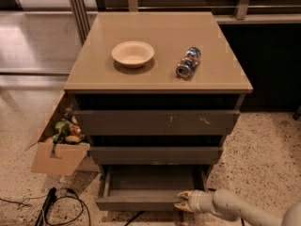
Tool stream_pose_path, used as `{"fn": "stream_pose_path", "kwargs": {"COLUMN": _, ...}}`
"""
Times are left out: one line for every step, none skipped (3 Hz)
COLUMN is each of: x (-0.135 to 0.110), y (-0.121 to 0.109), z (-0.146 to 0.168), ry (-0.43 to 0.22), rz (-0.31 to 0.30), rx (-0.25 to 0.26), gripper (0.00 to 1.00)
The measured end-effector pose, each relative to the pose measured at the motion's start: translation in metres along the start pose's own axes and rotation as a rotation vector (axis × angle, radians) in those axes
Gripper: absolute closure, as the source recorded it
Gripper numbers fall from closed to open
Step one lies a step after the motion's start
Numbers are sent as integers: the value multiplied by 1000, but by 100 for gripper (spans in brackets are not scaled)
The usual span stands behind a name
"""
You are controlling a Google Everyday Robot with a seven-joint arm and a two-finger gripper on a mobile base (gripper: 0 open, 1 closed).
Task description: Open bottom drawer
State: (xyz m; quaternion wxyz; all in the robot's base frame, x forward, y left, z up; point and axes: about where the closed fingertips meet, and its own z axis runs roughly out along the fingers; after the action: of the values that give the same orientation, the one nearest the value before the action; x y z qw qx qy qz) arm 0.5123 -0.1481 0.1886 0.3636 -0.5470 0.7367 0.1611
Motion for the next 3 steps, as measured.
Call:
{"fn": "stream_pose_path", "kwargs": {"x": 0, "y": 0, "z": 0, "ry": 0, "rz": 0, "rx": 0, "gripper": 62}}
{"fn": "stream_pose_path", "kwargs": {"x": 0, "y": 0, "z": 0, "ry": 0, "rz": 0, "rx": 0, "gripper": 39}}
{"fn": "stream_pose_path", "kwargs": {"x": 0, "y": 0, "z": 0, "ry": 0, "rz": 0, "rx": 0, "gripper": 15}}
